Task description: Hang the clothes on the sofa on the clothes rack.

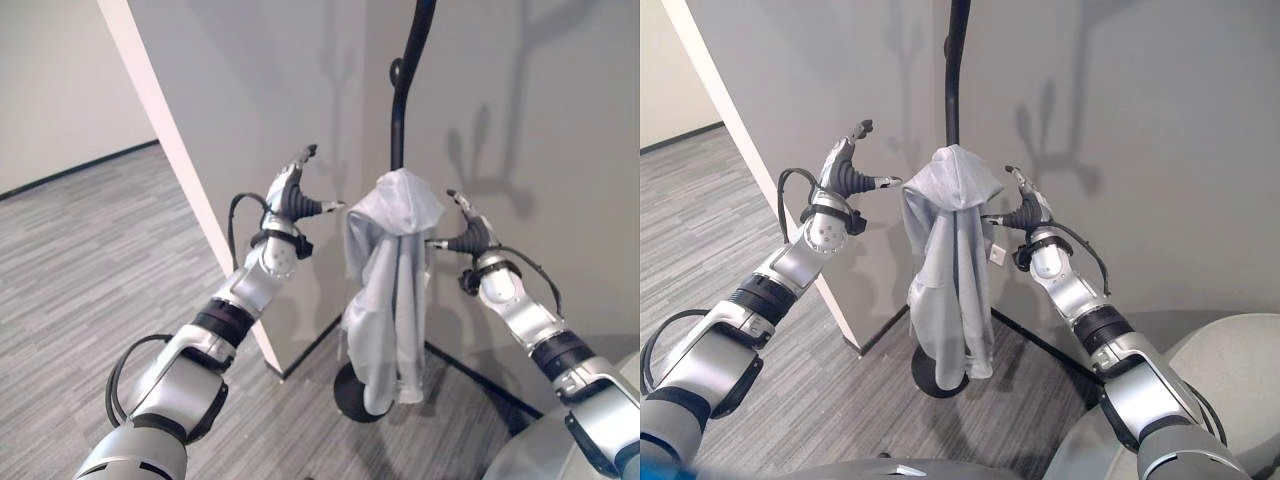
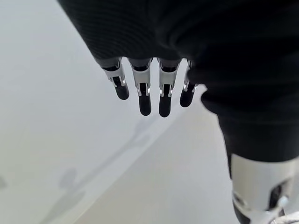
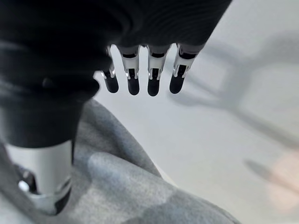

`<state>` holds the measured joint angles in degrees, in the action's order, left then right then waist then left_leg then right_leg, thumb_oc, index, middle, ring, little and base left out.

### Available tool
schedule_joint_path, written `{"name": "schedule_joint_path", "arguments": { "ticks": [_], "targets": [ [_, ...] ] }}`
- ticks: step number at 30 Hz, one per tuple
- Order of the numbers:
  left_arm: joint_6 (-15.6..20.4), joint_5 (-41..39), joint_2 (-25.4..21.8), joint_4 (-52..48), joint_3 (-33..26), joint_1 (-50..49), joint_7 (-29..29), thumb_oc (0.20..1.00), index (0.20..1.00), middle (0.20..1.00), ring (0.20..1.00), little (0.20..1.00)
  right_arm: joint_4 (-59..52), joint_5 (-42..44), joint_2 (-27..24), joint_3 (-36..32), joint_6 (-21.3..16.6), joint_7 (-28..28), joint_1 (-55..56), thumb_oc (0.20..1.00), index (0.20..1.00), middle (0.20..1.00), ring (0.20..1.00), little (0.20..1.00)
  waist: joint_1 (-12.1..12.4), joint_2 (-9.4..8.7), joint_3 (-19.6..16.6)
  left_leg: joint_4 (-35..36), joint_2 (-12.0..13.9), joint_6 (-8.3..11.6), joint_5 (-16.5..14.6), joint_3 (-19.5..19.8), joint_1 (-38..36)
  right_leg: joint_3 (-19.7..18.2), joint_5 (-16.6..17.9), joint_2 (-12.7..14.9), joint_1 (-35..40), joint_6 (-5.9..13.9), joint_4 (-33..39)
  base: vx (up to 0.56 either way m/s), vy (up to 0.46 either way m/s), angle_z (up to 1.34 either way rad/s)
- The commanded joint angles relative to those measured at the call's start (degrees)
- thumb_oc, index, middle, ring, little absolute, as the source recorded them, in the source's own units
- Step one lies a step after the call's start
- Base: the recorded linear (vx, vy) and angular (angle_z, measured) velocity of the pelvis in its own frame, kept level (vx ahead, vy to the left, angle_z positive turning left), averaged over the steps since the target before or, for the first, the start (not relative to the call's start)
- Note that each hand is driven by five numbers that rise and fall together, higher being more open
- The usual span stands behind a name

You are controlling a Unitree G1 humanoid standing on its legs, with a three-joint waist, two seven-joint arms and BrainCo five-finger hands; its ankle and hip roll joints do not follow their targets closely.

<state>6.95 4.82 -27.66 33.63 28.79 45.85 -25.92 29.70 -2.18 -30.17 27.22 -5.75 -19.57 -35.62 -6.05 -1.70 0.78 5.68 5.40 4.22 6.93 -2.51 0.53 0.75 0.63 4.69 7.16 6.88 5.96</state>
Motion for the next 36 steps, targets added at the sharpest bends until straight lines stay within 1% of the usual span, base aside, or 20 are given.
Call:
{"name": "schedule_joint_path", "arguments": {
  "ticks": [1,2,3,8,11,12,15,20,21,22,24,26,27,29,30,31,32,33,35,36],
  "targets": [
    [2.7,-0.4,-1.4,1.2,-2.6,4.1,0.0,1.0,1.0,1.0,1.0,1.0,-4.9,1.6,-3.1,-5.6,-3.6,-0.9,1.1,1.0,1.0,1.0,1.0,1.0,2.0,-0.02,0.2,-0.7,-1.9,-0.11,-10.0,-1.4,-7.0,6.1,-1.4,-0.2,-2.0,1.62,-1.0,0.0,0.0,0.0],
    [2.8,-0.4,-1.7,0.1,-3.1,3.7,0.1,1.0,1.0,1.0,1.0,1.0,-6.0,1.6,-3.5,-6.5,-3.8,-0.8,2.0,1.0,1.0,1.0,1.0,1.0,2.0,-0.03,0.3,-0.7,-1.9,-0.12,-10.1,-1.4,-7.0,6.1,-1.4,-0.2,-2.0,1.63,-1.0,0.0,0.0,0.0],
    [3.1,-0.5,-2.4,-3.0,-4.3,2.4,0.5,1.0,1.0,1.0,1.0,1.0,-8.7,1.5,-4.3,-8.8,-4.2,-0.9,4.5,1.0,1.0,1.0,1.0,1.0,1.9,-0.08,0.2,-0.7,-1.8,-0.15,-10.2,-1.4,-7.1,6.1,-1.5,-0.2,-1.9,1.62,-1.0,0.0,0.0,0.0],
    [3.8,-1.0,-3.4,-6.8,-6.3,0.4,0.9,1.0,1.0,1.0,1.0,1.0,-11.2,1.2,-5.6,-11.9,-4.5,-0.9,8.0,1.0,1.0,1.0,1.0,1.0,1.9,-0.17,0.2,-0.7,-1.8,-0.2,-10.3,-1.4,-7.2,6.1,-1.5,-0.2,-1.8,1.62,-1.0,0.0,0.0,0.0],
    [4.6,-1.5,-4.6,-13.0,-9.8,-4.1,1.8,1.0,1.0,1.0,1.0,1.0,-14.8,1.4,-6.6,-17.6,-5.4,-0.9,14.5,1.0,1.0,1.0,1.0,1.0,1.9,-0.26,0.3,-0.7,-1.8,-0.29,-10.3,-1.3,-7.2,6.1,-1.6,-0.2,-1.7,1.57,-1.0,0.0,0.0,0.0],
    [4.5,-1.5,-4.6,-13.1,-9.8,-4.2,1.8,1.0,1.0,1.0,1.0,1.0,-15.0,1.4,-6.6,-17.7,-5.3,-0.9,14.7,1.0,1.0,1.0,1.0,1.0,1.9,-0.27,0.3,-0.7,-1.9,-0.29,-10.4,-1.3,-7.2,6.1,-1.6,-0.2,-1.7,1.58,-1.0,0.0,0.0,0.0],
    [5.0,-2.0,-5.0,-16.4,-12.3,-7.6,2.2,1.0,1.0,1.0,1.0,1.0,-16.3,1.2,-6.4,-20.8,-5.8,-0.9,18.9,1.0,1.0,1.0,1.0,1.0,2.0,-0.38,0.2,-0.7,-1.9,-0.35,-10.4,-1.3,-7.1,6.3,-1.6,-0.2,-1.7,1.54,-1.0,0.0,0.0,0.0],
    [5.8,-2.6,-5.6,-21.5,-17.8,-15.6,2.8,1.0,1.0,1.0,1.0,1.0,-18.1,2.1,-4.7,-25.3,-6.6,0.5,26.8,1.0,1.0,1.0,1.0,1.0,2.3,-0.56,0.5,-0.7,-1.9,-0.4,-10.4,-1.1,-7.0,6.5,-1.6,-0.2,-1.7,1.45,-1.0,0.0,0.0,0.0],
    [6.3,-4.0,-5.3,-24.1,-20.3,-20.0,3.4,1.0,1.0,1.0,1.0,1.0,-18.6,1.9,-3.9,-26.4,-6.8,1.4,30.2,1.0,1.0,1.0,1.0,1.0,2.4,-0.73,0.6,-0.7,-1.9,-0.41,-10.4,-1.1,-6.9,6.7,-1.5,-0.1,-1.7,1.41,-1.0,0.0,0.0,0.0],
    [6.3,-4.0,-5.3,-24.4,-20.4,-20.4,3.5,1.0,1.0,1.0,1.0,1.0,-18.7,1.9,-3.9,-26.3,-6.7,1.4,30.4,1.0,1.0,1.0,1.0,1.0,2.4,-0.71,0.5,-0.7,-1.9,-0.41,-10.4,-1.1,-6.9,6.7,-1.5,-0.1,-1.7,1.41,-1.0,0.0,0.0,0.0],
    [6.7,-4.3,-5.6,-26.7,-23.3,-25.8,4.7,1.0,1.0,1.0,1.0,1.0,-18.8,2.8,-2.9,-27.2,-7.1,3.2,34.1,1.0,1.0,1.0,1.0,1.0,2.5,-0.81,0.5,-0.7,-1.9,-0.43,-10.3,-1.1,-6.8,6.7,-1.5,-0.1,-1.7,1.35,-1.0,0.0,0.0,0.0],
    [7.4,-7.9,-4.1,-27.9,-25.6,-32.0,6.6,1.0,1.0,1.0,1.0,1.0,-18.6,5.2,-1.5,-27.2,-7.3,6.1,37.7,1.0,1.0,1.0,1.0,1.0,2.8,-0.93,0.9,-0.7,-2.0,-0.45,-10.2,-1.1,-6.8,6.9,-1.4,-0.1,-1.7,1.26,-1.0,-0.02,0.009,0.0],
    [7.6,-11.6,-1.7,-28.0,-28.3,-40.0,9.3,1.0,1.0,1.0,1.0,1.0,-17.3,8.2,0.8,-26.8,-7.5,9.0,41.3,1.0,1.0,1.0,1.0,1.0,3.1,-1.03,1.1,-0.7,-2.0,-0.5,-10.2,-1.1,-6.8,6.9,-1.4,0.0,-1.6,1.23,-1.0,0.0,0.0,0.0],
    [7.2,-15.0,-0.1,-27.1,-29.3,-45.0,11.9,1.0,1.0,1.0,1.0,1.0,-15.9,11.8,2.5,-26.2,-7.5,11.7,43.5,1.0,1.0,1.0,1.0,1.0,3.1,-0.96,1.1,-0.7,-2.0,-0.55,-10.1,-1.2,-6.8,6.9,-1.3,0.0,-1.7,1.15,-1.0,0.0,0.0,0.0],
    [6.5,-12.1,0.4,-23.5,-29.8,-51.0,14.6,1.0,1.0,1.0,1.0,1.0,-14.3,12.2,4.1,-25.0,-7.4,15.1,46.7,1.0,1.0,1.0,1.0,1.0,3.2,-1.01,1.3,-0.7,-1.9,-0.54,-9.9,-1.2,-6.7,7.0,-1.3,0.0,-1.8,1.13,-1.0,-0.01,0.023,0.04],
    [6.5,-12.1,0.4,-23.5,-29.8,-51.2,14.6,1.0,1.0,1.0,1.0,1.0,-14.3,12.2,4.1,-25.0,-7.4,15.1,46.9,1.0,1.0,1.0,1.0,1.0,3.1,-1.01,1.1,-0.7,-1.9,-0.54,-10.0,-1.2,-6.7,7.0,-1.3,0.0,-1.8,1.13,-1.0,0.0,0.0,0.0],
    [6.0,-12.4,0.9,-21.4,-29.5,-53.1,15.6,1.0,1.0,1.0,1.0,1.0,-14.0,11.7,4.1,-24.4,-7.1,16.1,47.9,1.0,1.0,1.0,1.0,1.0,3.2,-0.93,1.2,-0.7,-1.9,-0.55,-9.9,-1.2,-6.6,7.0,-1.3,0.0,-1.9,1.1,-1.0,0.0,0.0,0.0],
    [5.4,-13.4,2.2,-18.5,-29.1,-55.1,16.7,1.0,1.0,1.0,1.0,1.0,-12.9,11.9,4.7,-23.6,-6.9,17.2,48.9,1.0,1.0,1.0,1.0,1.0,3.2,-0.89,1.5,-0.7,-1.9,-0.58,-9.8,-1.1,-6.5,7.2,-1.2,0.0,-1.9,1.1,-1.0,-0.03,0.03,0.01],
    [5.0,-12.7,3.7,-13.1,-27.8,-58.1,18.7,1.0,1.0,1.0,1.0,1.0,-10.0,12.1,5.6,-21.7,-6.5,18.7,49.8,1.0,1.0,1.0,1.0,1.0,3.4,-0.77,1.7,-0.7,-1.9,-0.69,-9.7,-1.1,-6.4,7.2,-1.1,0.1,-2.1,1.13,-1.0,-0.03,0.033,0.02],
    [4.9,-11.4,4.4,-8.2,-26.4,-58.3,19.0,1.0,1.0,1.0,1.0,1.0,-7.2,12.9,6.8,-20.5,-6.4,19.4,50.1,1.0,1.0,1.0,1.0,1.0,3.4,-0.73,1.8,-0.7,-2.0,-0.74,-9.6,-1.1,-6.3,7.3,-1.0,0.1,-2.1,1.15,-1.0,-0.03,0.032,0.0]
  ]
}}
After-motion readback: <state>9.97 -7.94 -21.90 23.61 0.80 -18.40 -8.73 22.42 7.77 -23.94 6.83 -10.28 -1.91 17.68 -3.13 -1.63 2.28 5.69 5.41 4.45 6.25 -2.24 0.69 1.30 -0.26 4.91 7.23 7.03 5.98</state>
